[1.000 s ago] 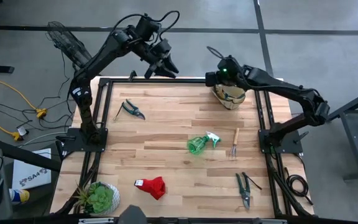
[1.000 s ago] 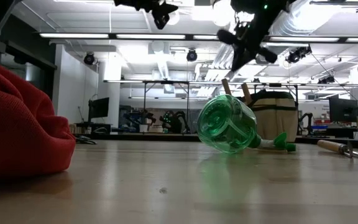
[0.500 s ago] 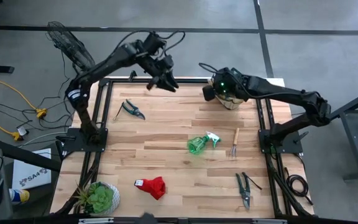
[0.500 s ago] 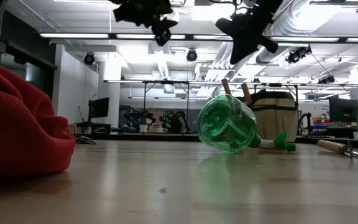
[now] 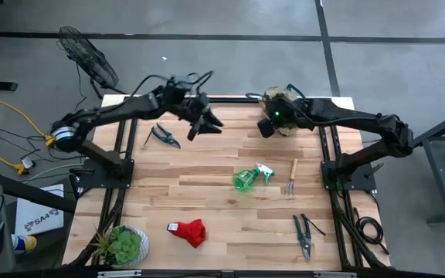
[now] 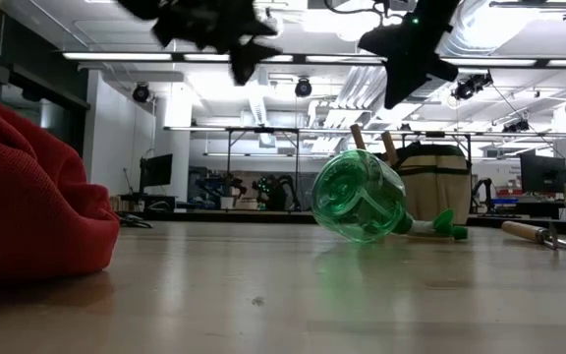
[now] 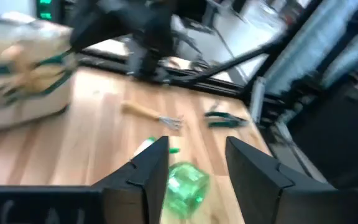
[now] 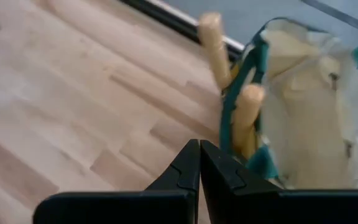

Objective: Pick & Place Garden tools in Gardening bag
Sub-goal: Put the gardening trowel into the gardening bag

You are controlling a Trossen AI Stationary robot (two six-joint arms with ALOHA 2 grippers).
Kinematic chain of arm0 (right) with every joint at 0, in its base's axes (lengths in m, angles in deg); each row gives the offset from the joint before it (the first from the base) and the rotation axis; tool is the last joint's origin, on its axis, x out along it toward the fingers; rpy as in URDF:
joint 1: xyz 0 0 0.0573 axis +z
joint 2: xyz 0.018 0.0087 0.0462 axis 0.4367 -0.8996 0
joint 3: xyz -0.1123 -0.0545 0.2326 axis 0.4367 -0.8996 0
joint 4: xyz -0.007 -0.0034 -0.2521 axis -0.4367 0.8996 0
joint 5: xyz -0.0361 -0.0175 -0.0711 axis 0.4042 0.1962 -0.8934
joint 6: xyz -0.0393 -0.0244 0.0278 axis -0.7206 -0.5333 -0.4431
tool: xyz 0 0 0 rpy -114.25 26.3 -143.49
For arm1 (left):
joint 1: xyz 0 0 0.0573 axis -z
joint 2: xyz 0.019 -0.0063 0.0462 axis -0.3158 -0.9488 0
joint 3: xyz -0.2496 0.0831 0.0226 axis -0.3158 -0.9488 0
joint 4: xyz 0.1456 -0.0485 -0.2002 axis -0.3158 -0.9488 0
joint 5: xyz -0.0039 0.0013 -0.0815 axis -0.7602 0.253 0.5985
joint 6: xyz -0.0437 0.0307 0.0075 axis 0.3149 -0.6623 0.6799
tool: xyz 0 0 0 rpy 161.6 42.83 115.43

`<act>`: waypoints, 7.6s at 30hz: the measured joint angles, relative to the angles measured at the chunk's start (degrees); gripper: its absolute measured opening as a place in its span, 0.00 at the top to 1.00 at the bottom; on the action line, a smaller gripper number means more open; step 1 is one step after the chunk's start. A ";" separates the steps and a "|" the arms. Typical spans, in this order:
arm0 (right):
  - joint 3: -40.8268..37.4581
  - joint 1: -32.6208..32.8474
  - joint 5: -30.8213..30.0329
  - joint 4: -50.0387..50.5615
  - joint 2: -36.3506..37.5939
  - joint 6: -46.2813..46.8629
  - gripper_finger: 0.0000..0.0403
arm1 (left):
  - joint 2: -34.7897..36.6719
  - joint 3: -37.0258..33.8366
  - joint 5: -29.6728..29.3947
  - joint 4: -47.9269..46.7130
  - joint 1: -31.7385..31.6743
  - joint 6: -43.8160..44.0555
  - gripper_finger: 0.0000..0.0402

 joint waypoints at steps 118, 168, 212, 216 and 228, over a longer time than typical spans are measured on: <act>31.23 -7.61 4.14 9.42 -23.73 0.02 0.51 | 24.29 -36.19 -20.58 29.47 -1.87 21.49 0.62; 31.18 -10.65 -3.50 15.40 -30.46 -1.44 0.87 | 24.29 -36.17 -19.93 29.38 -1.87 25.86 0.62; 31.12 -13.93 -9.66 24.33 -30.06 -1.35 0.87 | 24.29 -36.17 -19.99 29.51 -1.87 27.24 0.62; 31.12 -15.36 -9.28 24.90 -30.06 -1.48 0.87 | 24.29 -36.17 -19.99 29.51 -1.87 27.25 0.62; 31.12 -18.13 -6.32 26.70 -25.51 -1.21 0.86 | 24.29 -36.17 -19.97 29.42 -1.87 27.26 0.62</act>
